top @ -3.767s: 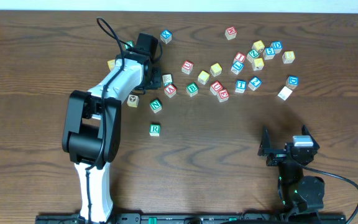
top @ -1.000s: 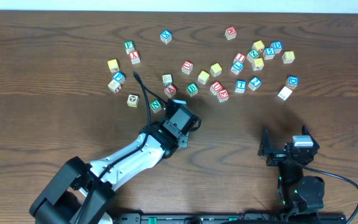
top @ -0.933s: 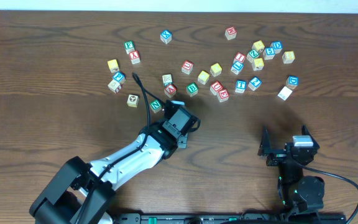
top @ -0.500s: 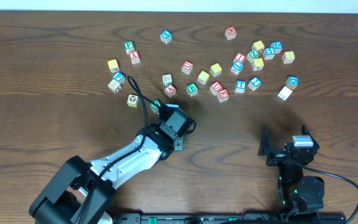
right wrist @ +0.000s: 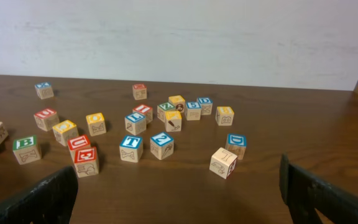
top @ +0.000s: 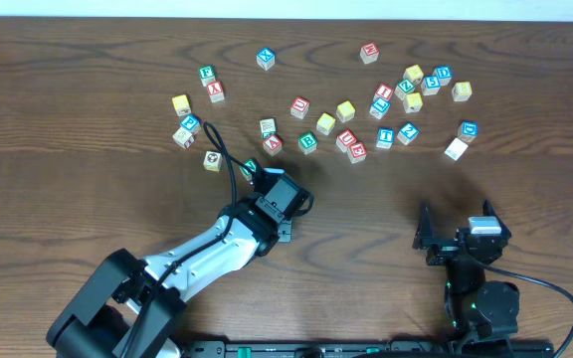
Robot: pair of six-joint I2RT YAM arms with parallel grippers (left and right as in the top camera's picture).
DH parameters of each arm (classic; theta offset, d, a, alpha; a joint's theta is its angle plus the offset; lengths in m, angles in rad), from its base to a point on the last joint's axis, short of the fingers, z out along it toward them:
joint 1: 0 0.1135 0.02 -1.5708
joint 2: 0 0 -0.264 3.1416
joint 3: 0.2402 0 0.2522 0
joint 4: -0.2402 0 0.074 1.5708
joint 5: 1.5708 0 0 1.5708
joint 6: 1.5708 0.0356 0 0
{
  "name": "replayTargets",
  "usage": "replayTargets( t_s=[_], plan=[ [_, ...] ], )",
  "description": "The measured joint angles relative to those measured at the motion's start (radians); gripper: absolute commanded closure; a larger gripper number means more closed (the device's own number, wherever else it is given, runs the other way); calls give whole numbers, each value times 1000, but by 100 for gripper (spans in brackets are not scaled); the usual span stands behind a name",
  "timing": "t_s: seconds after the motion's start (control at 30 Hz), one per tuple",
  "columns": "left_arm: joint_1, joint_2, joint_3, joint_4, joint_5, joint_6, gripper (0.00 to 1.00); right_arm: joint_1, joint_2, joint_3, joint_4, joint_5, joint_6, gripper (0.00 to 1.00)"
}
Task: Spell out ROBOT
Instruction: 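Lower the yellow O block to the right of the R block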
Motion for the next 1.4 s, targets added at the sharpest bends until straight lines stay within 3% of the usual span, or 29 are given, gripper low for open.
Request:
replayTargets(
  t_s=[1.3, 1.37, 1.4],
  plan=[
    [0, 16, 0, 18, -1, 0, 93, 0, 0, 0, 0, 0, 0, 1],
    [0, 17, 0, 23, -1, 0, 92, 0, 0, 0, 0, 0, 0, 1],
    [0, 17, 0, 23, -1, 0, 85, 0, 0, 0, 0, 0, 0, 1]
  ],
)
